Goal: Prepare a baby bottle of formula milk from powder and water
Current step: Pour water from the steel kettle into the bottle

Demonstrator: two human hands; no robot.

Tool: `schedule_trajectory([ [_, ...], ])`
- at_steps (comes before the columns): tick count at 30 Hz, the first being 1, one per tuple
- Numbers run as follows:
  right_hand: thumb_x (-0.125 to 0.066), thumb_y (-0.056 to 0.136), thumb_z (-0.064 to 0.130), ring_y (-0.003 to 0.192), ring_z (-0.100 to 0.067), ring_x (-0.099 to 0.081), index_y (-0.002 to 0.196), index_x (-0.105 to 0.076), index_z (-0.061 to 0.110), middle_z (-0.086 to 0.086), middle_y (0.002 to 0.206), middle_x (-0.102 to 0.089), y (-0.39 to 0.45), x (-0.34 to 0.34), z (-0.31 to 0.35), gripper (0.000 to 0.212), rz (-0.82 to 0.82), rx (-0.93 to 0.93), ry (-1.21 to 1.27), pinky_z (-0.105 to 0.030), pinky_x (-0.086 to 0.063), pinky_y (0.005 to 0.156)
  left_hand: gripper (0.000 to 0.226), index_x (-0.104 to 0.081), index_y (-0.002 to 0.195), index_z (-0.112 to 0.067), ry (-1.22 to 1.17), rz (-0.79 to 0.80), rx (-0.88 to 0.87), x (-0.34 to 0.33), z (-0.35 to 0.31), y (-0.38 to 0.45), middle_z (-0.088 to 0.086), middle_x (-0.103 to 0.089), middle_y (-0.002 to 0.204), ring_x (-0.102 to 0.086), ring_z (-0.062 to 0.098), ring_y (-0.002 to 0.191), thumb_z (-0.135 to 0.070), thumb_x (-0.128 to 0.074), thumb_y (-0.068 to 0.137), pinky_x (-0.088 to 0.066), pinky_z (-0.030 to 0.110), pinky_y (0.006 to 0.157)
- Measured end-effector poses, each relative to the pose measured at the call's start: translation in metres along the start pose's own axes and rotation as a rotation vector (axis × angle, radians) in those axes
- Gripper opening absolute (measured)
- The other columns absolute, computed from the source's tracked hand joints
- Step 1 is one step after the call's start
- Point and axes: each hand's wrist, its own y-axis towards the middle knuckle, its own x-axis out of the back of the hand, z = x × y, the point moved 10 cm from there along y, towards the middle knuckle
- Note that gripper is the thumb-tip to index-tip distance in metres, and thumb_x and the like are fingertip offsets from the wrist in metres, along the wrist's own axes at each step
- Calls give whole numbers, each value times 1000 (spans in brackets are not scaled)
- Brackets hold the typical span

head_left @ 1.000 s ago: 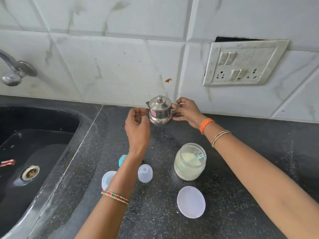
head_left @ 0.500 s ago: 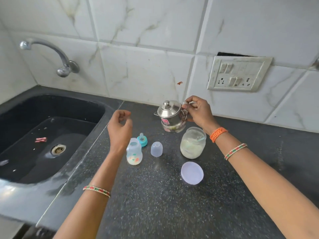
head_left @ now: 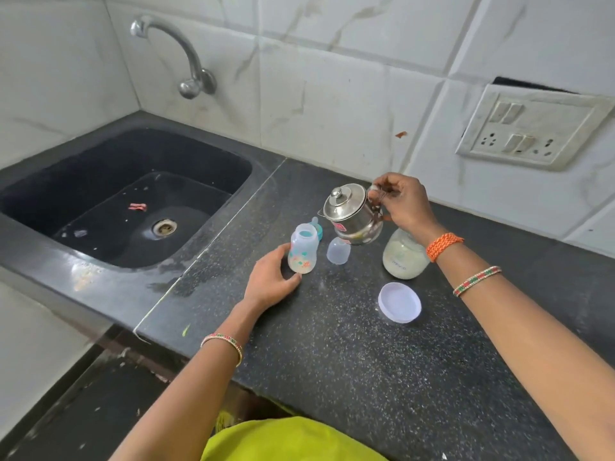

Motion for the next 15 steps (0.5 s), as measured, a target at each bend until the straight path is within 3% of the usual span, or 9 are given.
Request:
schedule_trajectory([
  [15, -71, 82, 20, 88, -22, -64, 90, -70, 18, -2, 89, -70, -6, -8, 32, 8, 74, 159, -286, -46, -54, 81, 57, -50, 127, -27, 91, -58, -133, 3, -6, 1, -5, -64, 123, -59, 12, 109, -35, -71, 74, -43, 30, 94],
])
